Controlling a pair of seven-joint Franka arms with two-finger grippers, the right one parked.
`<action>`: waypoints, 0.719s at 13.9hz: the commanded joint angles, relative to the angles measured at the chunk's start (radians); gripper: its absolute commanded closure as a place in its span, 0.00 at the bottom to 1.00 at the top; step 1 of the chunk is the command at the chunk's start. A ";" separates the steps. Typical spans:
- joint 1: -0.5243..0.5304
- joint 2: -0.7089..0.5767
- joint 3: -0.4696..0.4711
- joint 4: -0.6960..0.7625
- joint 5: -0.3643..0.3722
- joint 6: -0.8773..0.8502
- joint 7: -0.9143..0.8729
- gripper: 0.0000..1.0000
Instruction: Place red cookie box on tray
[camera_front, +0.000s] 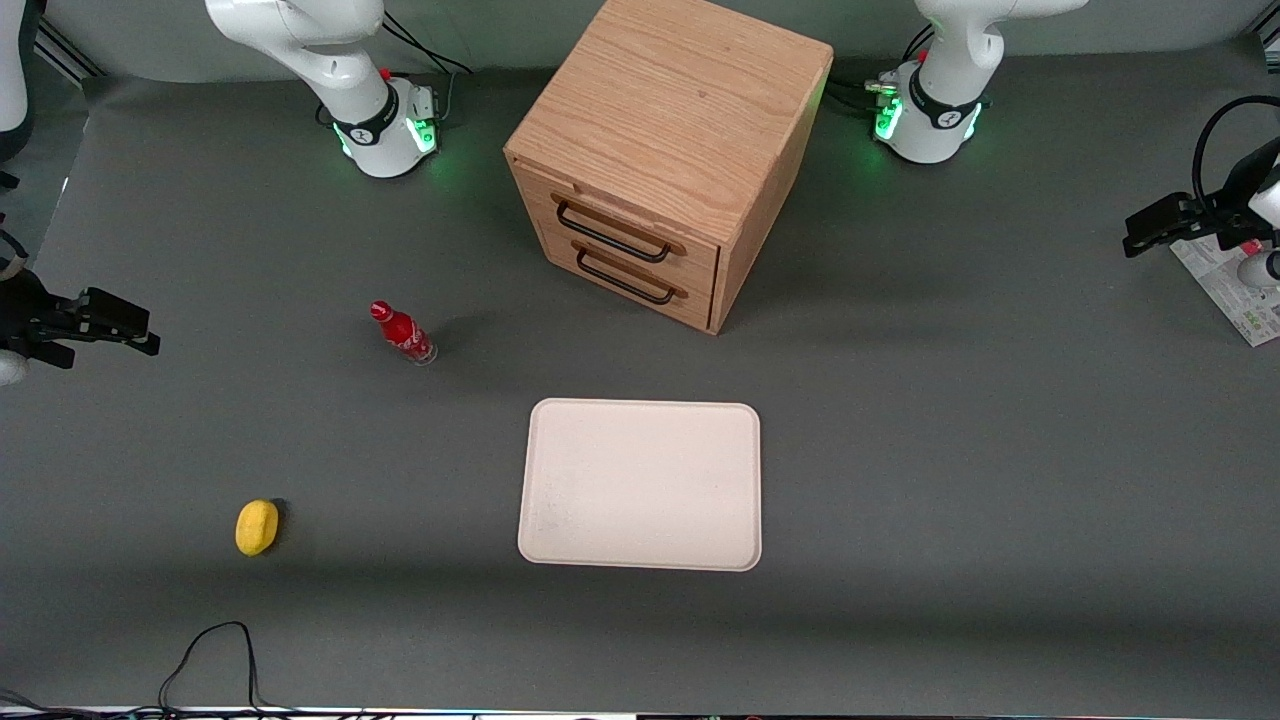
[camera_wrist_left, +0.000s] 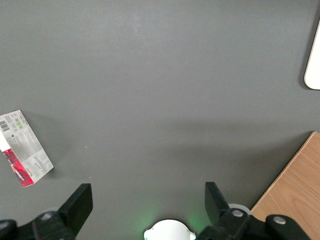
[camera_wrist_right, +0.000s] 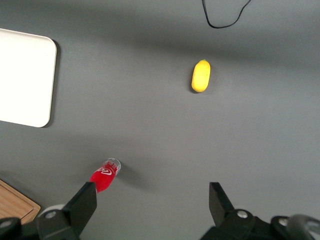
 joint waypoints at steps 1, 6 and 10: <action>0.004 0.037 0.004 0.064 0.004 -0.039 -0.020 0.00; 0.159 0.072 0.004 0.132 0.017 -0.062 0.099 0.00; 0.366 0.103 0.002 0.135 0.020 -0.041 0.121 0.00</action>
